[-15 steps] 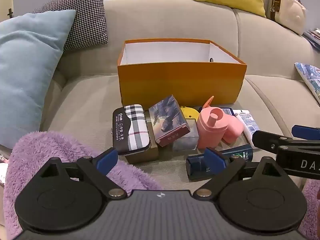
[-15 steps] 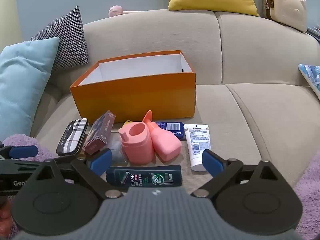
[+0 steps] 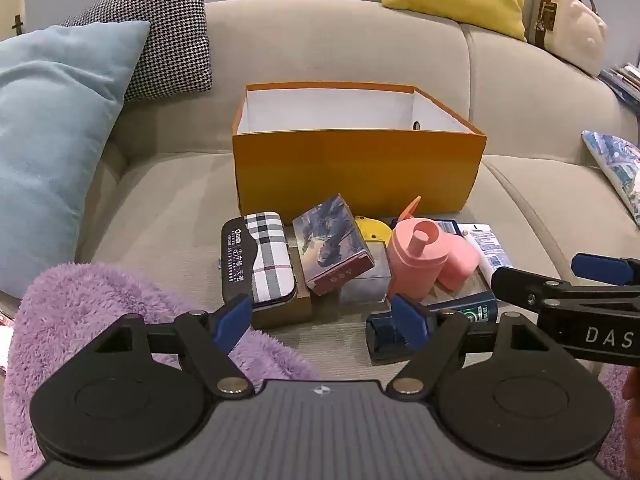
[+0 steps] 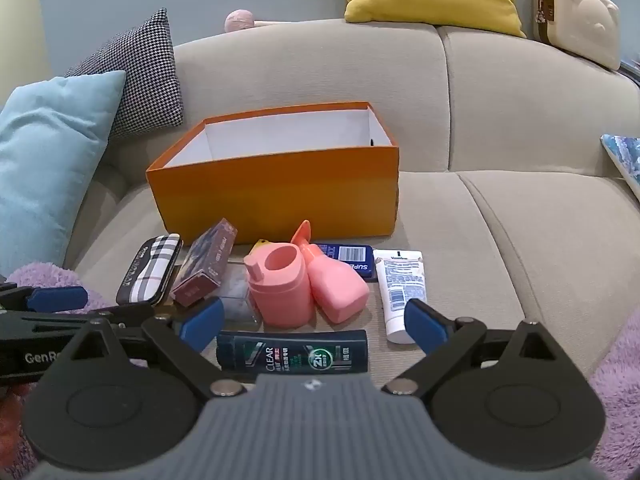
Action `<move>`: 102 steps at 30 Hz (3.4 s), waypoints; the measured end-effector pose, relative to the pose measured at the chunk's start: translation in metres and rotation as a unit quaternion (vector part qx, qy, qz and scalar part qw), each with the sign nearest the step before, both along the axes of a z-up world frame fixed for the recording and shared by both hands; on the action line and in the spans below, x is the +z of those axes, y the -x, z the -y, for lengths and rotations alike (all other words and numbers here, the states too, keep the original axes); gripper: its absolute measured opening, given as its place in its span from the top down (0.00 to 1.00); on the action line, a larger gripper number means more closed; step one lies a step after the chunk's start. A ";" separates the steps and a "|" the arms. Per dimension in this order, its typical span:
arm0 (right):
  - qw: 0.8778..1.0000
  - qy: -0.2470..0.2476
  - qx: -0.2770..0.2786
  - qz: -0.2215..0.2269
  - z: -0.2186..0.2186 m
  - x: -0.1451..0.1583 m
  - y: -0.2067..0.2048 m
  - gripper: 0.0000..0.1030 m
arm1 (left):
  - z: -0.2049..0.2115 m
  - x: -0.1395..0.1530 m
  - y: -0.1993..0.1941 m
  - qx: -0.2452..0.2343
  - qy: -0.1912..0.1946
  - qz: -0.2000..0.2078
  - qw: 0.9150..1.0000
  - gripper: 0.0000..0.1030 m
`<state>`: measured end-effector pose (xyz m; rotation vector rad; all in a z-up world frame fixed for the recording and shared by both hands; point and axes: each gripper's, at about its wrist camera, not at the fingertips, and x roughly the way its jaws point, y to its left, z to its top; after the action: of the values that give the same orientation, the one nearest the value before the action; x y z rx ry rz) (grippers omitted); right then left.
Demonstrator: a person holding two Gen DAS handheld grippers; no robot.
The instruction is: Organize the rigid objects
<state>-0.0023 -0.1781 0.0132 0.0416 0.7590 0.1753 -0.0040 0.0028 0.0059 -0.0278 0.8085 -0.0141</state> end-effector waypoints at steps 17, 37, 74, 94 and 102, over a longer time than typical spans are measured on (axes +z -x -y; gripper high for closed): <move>1.000 0.002 0.008 -0.001 0.000 -0.002 -0.002 0.06 | -0.002 -0.002 0.000 -0.002 0.002 -0.004 1.000 0.20; 1.000 0.001 0.007 -0.002 0.000 -0.004 -0.002 0.06 | 0.000 -0.002 0.002 -0.011 -0.005 0.003 1.000 0.20; 0.976 -0.049 0.150 -0.148 -0.089 -0.019 -0.143 0.47 | -0.118 -0.042 -0.129 0.034 0.181 -0.151 0.971 0.20; 0.958 -0.072 0.167 -0.224 -0.094 -0.032 -0.173 0.75 | -0.126 -0.060 -0.141 0.030 0.243 -0.165 0.955 0.60; 0.962 -0.077 0.151 -0.214 -0.093 -0.031 -0.172 0.75 | -0.129 -0.058 -0.132 0.045 0.268 -0.170 0.947 0.63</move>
<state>0.1699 -0.0849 -0.0182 0.1140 1.1812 0.5276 0.1278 0.1318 -0.0520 -0.5965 1.1292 -0.1458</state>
